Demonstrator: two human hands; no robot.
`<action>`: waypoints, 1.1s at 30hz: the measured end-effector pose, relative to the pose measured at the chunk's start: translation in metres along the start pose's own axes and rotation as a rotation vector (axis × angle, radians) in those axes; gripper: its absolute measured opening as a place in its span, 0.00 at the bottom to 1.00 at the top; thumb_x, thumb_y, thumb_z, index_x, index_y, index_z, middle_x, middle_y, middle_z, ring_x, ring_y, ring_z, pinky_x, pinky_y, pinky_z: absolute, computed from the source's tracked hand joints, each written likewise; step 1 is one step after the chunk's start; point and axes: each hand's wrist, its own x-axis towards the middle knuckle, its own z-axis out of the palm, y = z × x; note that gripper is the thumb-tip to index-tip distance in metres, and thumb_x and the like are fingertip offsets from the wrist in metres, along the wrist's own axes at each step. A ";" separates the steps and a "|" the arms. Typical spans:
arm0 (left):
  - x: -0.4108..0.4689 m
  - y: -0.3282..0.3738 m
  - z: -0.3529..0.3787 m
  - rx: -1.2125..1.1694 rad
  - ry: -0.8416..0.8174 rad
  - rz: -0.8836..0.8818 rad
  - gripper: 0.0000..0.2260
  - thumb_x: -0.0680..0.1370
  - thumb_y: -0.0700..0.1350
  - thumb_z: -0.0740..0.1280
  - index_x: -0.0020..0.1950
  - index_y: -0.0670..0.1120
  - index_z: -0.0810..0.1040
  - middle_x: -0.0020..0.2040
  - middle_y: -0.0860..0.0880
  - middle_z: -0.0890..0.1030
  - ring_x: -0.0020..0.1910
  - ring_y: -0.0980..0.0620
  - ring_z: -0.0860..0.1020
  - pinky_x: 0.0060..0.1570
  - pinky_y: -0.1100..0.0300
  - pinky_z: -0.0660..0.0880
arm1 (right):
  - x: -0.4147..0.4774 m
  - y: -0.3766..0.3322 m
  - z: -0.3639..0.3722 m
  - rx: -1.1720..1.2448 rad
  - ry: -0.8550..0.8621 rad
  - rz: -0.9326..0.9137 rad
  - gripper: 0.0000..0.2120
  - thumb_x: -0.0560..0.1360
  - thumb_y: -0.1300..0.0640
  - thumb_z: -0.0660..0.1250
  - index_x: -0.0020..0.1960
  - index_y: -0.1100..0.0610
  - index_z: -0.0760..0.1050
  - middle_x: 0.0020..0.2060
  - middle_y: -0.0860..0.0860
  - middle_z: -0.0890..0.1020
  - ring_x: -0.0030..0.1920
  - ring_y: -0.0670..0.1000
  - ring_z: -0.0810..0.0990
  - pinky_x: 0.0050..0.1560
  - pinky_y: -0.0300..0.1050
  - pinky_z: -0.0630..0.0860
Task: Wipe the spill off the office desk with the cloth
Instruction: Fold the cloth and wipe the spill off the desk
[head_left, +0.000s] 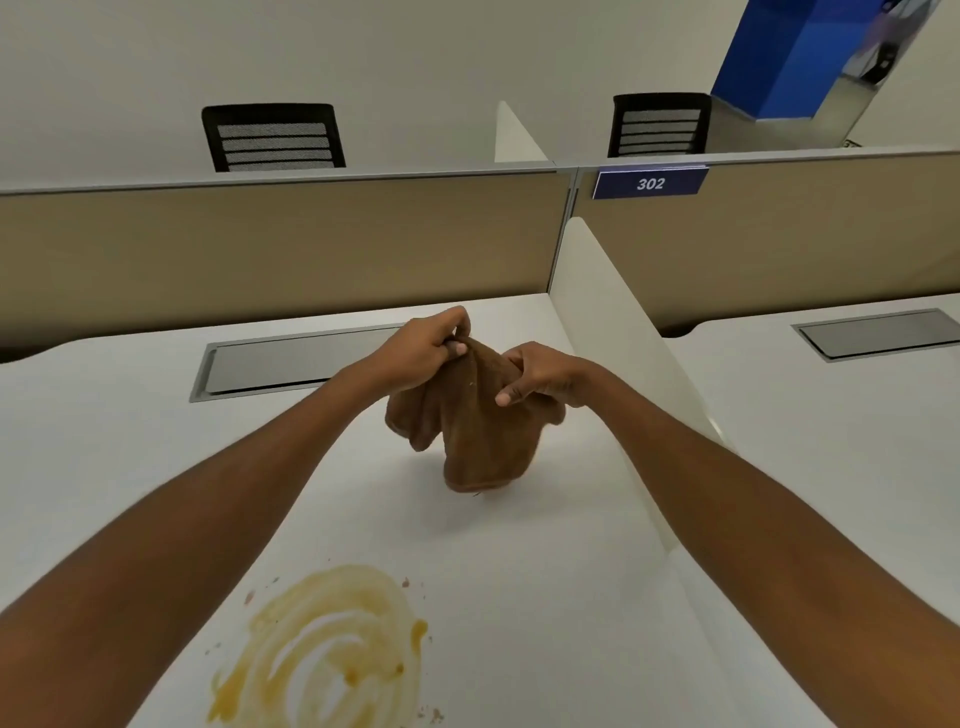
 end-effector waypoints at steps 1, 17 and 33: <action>-0.003 0.000 -0.002 0.065 0.019 0.007 0.04 0.79 0.42 0.62 0.47 0.50 0.68 0.37 0.54 0.75 0.36 0.55 0.72 0.33 0.57 0.65 | -0.001 -0.002 0.002 -0.027 0.041 -0.008 0.11 0.62 0.54 0.80 0.39 0.54 0.80 0.37 0.52 0.83 0.42 0.54 0.82 0.43 0.45 0.79; -0.072 -0.001 -0.038 0.770 0.037 0.030 0.20 0.61 0.64 0.74 0.36 0.50 0.74 0.30 0.54 0.75 0.31 0.50 0.74 0.28 0.59 0.66 | -0.042 -0.043 0.028 -0.761 0.375 -0.208 0.12 0.67 0.48 0.76 0.37 0.51 0.74 0.30 0.44 0.74 0.35 0.51 0.75 0.30 0.38 0.62; -0.194 0.012 -0.060 0.378 0.055 -0.024 0.20 0.68 0.62 0.72 0.30 0.49 0.69 0.29 0.52 0.73 0.32 0.53 0.72 0.32 0.56 0.66 | -0.150 -0.078 0.085 -0.783 0.432 -0.133 0.05 0.71 0.50 0.72 0.42 0.51 0.79 0.38 0.49 0.80 0.41 0.52 0.77 0.40 0.47 0.75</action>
